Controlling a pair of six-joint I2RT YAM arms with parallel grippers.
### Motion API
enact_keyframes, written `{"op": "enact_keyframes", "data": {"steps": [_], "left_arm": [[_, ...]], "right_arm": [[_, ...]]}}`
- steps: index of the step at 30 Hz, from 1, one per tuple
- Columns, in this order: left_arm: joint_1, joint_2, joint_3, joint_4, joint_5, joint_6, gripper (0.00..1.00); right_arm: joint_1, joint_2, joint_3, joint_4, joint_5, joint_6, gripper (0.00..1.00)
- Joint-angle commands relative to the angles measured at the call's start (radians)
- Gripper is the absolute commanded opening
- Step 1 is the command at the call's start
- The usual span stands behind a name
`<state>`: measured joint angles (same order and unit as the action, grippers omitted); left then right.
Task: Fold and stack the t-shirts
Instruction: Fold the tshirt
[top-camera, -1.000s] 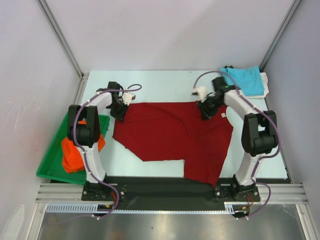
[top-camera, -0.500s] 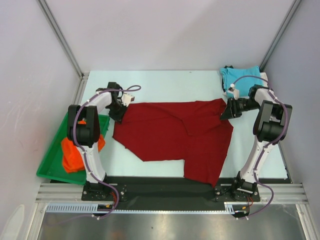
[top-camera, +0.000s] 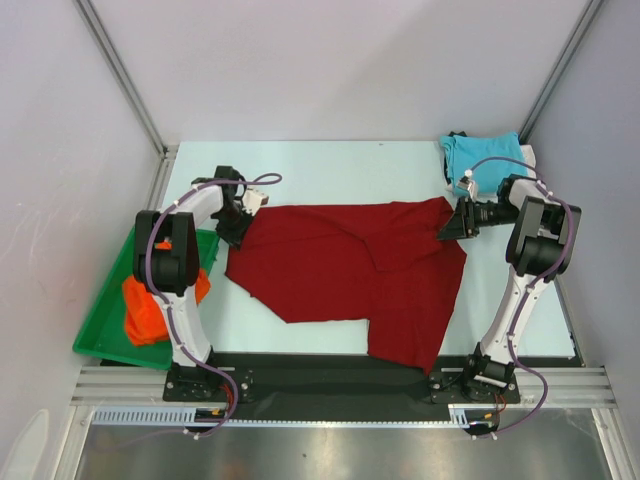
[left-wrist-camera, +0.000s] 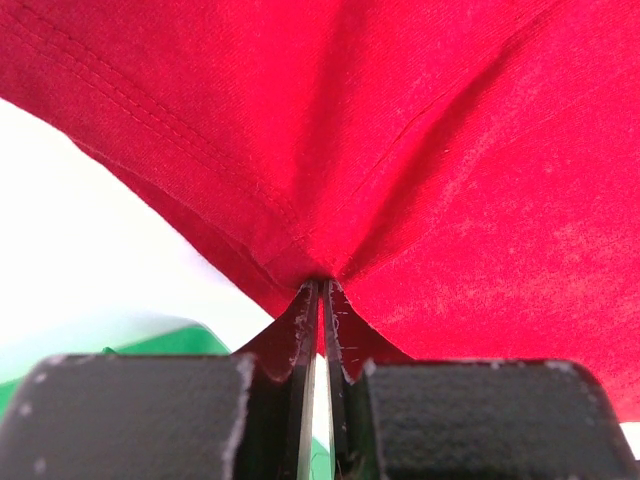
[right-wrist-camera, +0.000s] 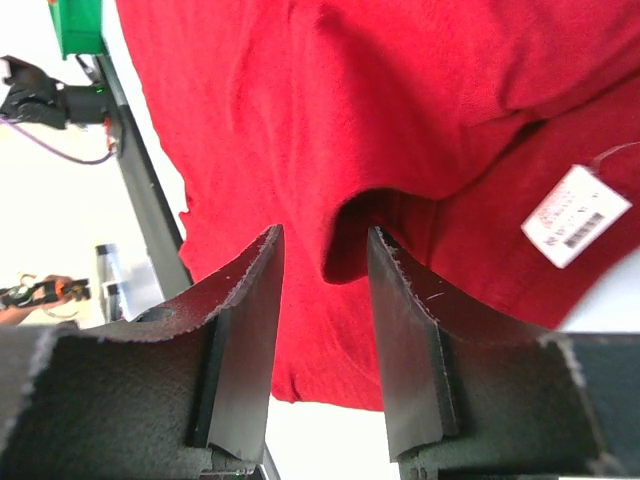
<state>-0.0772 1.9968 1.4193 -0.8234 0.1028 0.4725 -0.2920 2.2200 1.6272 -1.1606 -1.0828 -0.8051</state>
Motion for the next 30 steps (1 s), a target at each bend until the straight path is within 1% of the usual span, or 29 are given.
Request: {"op": "enact_keyframes", "data": {"steps": [1,5,14,21,25,30], "left_arm": [[0.005,-0.033,-0.026,-0.026,-0.040,0.025,0.09],[-0.001,-0.035,-0.028,-0.026,-0.045,0.028,0.09],[-0.024,-0.044,-0.029,-0.025,-0.054,0.028,0.09],[-0.029,-0.061,-0.036,-0.022,-0.051,0.026,0.08],[-0.029,-0.081,-0.040,-0.014,-0.037,0.025,0.08],[-0.029,-0.096,-0.039,-0.003,-0.008,0.017,0.09]], "right_arm": [[-0.001,0.020,0.011,-0.085,-0.072,-0.085,0.44],[-0.001,0.012,-0.030,-0.073,-0.077,-0.109,0.44],[-0.004,-0.013,-0.108,-0.065,-0.037,-0.158,0.45],[-0.003,-0.020,-0.145,0.036,-0.032,-0.086,0.46],[-0.001,-0.034,-0.145,-0.013,-0.028,-0.097,0.44],[-0.001,-0.105,-0.168,-0.063,-0.032,-0.109,0.43]]}}
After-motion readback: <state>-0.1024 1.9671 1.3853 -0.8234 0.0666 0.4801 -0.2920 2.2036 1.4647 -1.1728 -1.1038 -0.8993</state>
